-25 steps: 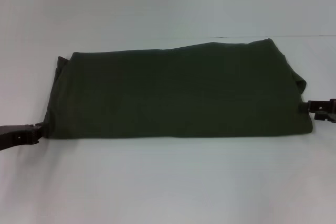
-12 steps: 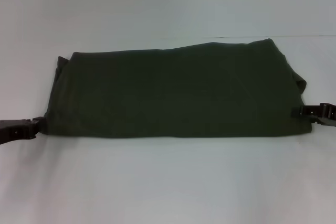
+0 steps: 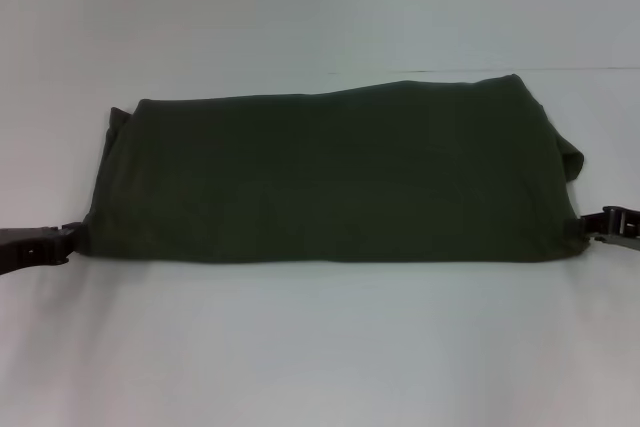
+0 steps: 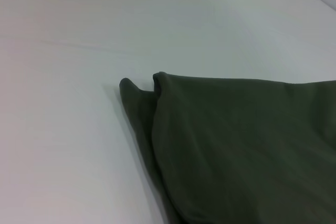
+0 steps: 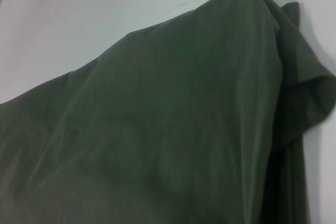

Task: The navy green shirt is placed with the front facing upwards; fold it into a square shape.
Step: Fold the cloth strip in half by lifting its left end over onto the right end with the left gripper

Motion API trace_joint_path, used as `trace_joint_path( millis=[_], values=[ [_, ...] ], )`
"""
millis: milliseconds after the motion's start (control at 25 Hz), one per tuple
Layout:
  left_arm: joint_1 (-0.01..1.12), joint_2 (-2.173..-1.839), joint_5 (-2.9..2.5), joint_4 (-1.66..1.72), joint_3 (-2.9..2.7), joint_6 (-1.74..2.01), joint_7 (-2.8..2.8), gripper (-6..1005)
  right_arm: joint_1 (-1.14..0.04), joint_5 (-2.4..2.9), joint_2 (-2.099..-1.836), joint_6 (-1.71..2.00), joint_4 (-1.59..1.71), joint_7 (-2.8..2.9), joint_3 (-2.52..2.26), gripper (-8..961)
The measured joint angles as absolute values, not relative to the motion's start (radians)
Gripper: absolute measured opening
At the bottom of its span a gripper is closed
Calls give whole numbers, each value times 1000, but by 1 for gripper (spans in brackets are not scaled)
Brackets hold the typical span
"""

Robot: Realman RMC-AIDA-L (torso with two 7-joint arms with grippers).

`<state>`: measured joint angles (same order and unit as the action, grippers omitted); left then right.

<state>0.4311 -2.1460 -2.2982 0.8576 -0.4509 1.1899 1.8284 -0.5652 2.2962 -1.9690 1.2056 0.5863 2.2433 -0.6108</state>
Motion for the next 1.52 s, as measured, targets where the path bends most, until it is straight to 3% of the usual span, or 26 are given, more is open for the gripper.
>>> trace_joint_path(
  millis=[440, 1520],
  values=[
    [422, -2145, -2297, 888, -451, 1194, 1847, 7, -552, 2290, -1969, 1211, 591, 2219, -594, 4],
    [408, -2143, -2301, 945, -434, 1215, 1869, 54, -507, 2274, -1979, 1269, 593, 2153, -511, 66]
  ],
)
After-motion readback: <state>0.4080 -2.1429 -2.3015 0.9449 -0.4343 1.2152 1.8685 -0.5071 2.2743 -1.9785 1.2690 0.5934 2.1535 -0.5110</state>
